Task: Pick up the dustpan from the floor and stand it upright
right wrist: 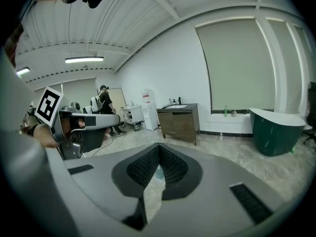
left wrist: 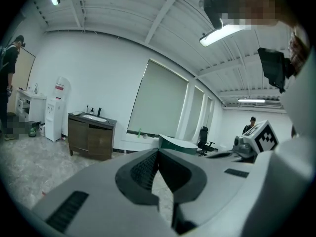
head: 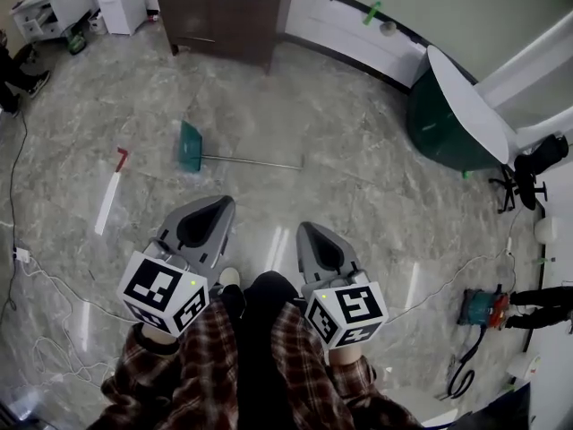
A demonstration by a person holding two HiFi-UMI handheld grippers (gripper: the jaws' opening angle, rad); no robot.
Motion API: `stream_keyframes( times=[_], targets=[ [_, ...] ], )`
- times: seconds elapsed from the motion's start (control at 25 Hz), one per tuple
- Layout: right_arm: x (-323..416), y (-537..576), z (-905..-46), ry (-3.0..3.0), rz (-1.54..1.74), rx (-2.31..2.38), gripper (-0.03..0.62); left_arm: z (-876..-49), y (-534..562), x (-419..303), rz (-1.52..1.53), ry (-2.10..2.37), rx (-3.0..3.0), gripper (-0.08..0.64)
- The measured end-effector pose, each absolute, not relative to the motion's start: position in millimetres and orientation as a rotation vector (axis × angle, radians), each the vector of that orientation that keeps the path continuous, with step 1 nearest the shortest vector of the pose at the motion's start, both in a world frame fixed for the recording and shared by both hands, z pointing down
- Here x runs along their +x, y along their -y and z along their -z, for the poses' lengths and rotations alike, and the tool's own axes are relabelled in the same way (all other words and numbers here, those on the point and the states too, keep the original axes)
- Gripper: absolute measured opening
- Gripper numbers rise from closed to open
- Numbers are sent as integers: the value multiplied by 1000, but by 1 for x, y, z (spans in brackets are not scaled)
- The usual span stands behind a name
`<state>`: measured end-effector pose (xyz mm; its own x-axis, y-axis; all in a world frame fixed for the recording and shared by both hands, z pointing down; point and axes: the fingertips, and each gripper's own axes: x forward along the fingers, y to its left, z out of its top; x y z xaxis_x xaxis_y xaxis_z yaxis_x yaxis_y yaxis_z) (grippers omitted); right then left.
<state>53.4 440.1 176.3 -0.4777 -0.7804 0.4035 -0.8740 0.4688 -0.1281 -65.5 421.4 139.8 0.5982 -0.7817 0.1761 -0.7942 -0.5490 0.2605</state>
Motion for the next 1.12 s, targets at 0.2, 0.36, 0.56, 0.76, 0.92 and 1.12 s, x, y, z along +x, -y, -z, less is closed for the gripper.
stream_keyframes(
  times=[0.2,0.36,0.56,0.76,0.92,1.12],
  targets=[
    [61,-406,-181,2412,-483,1416,11,-149,-394,-62,-75,1261,2495,9],
    [68,-364,-186,2416,-483,1393,11,-154,-355,-55,-78,1283,2479,9],
    [84,-296,-179,2449,-446,1354,11,-149,-291,-36,-62,1323,2472,8],
    [121,-225,-161,2459,-430,1343,11,-131,-225,-8,-36,1357,2449,9],
    [151,-181,-159,2457,-427,1321,11,-127,-187,13,-16,1389,2417,9],
    [169,-147,-170,2462,-451,1260,11,-135,-161,22,-15,1450,2354,9]
  ],
)
